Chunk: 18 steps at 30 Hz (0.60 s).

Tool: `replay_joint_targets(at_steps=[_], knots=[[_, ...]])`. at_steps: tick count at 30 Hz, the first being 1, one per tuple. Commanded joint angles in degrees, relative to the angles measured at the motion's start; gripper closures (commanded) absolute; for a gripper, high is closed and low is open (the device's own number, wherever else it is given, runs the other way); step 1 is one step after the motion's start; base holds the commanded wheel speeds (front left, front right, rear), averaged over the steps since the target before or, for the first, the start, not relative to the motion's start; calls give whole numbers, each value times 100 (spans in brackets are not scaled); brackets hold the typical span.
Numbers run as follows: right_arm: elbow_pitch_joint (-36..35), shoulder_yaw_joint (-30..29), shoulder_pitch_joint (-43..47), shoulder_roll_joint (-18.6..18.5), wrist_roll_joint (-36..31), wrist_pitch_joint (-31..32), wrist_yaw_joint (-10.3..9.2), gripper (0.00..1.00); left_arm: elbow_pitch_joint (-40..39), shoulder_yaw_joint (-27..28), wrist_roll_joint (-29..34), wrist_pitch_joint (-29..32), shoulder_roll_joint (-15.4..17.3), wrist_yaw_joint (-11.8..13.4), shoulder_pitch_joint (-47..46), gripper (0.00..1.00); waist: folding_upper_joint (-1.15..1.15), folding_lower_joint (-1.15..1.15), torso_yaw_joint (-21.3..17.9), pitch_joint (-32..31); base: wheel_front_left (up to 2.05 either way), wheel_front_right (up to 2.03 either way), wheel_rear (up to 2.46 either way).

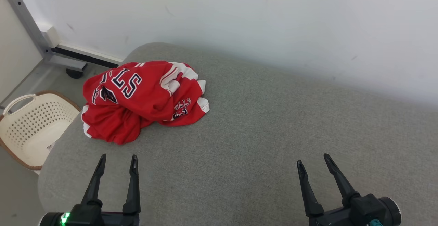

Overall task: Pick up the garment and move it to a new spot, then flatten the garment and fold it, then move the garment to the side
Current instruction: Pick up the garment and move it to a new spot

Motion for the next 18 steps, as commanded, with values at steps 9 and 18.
replay_joint_targets(at_steps=[9, 18], knots=[[-21, 6, 32, -12, -61, -7, -12, 0, -72, -51, -96, -15, -15, 169, 90, 0, 0, 1, 427, 7, 0, 0, 0], [-20, 26, 26, -12, -130, -7, -12, 0, -146, -77, -167, -15, -16, 276, 75, 0, 0, 1, 528, 97, 0, 0, 0]])
